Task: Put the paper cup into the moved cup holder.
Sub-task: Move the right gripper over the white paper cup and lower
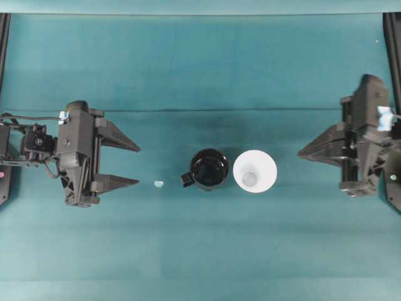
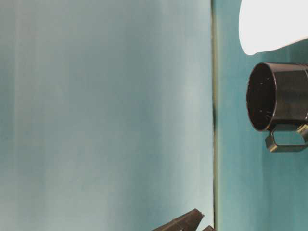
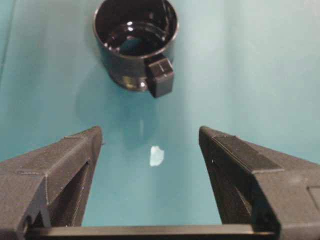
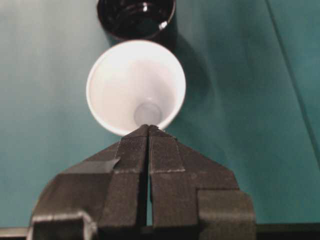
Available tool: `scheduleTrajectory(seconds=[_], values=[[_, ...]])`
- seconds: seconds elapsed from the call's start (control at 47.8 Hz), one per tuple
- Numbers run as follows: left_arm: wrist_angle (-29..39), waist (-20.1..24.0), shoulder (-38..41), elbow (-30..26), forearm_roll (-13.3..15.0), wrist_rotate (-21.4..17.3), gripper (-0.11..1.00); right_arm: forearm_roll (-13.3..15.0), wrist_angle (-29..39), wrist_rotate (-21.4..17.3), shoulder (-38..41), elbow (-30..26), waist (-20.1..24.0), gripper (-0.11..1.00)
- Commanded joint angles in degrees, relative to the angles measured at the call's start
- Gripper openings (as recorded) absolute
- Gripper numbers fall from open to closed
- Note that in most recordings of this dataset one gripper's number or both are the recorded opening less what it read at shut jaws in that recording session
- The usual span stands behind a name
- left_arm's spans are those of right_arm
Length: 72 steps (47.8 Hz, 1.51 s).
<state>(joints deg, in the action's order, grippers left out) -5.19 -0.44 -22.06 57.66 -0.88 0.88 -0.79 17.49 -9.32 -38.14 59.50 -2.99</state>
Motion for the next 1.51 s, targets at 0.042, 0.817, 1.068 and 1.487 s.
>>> scheduleTrajectory(seconds=[0.042,0.817,1.068,1.487], values=[[-0.3,-0.2,-0.4,-0.6,0.0,0.1,0.78,-0.2,1.1,-2.6,3.3,-4.8,-0.8,0.12],[0.2,-0.2,-0.4,-0.6,-0.1,0.3,0.78,0.0,22.4,-5.1,31.1,-25.2,-4.1,0.91],[0.2,-0.2,-0.3,-0.5,0.0,0.3,0.78,-0.1,21.3,-5.0,34.8,-25.2,-4.1,0.91],[0.1,-0.2,0.6,-0.9,-0.1,0.3,0.78,-0.1,20.7,-5.0,36.0,-25.0,-4.3,0.91]])
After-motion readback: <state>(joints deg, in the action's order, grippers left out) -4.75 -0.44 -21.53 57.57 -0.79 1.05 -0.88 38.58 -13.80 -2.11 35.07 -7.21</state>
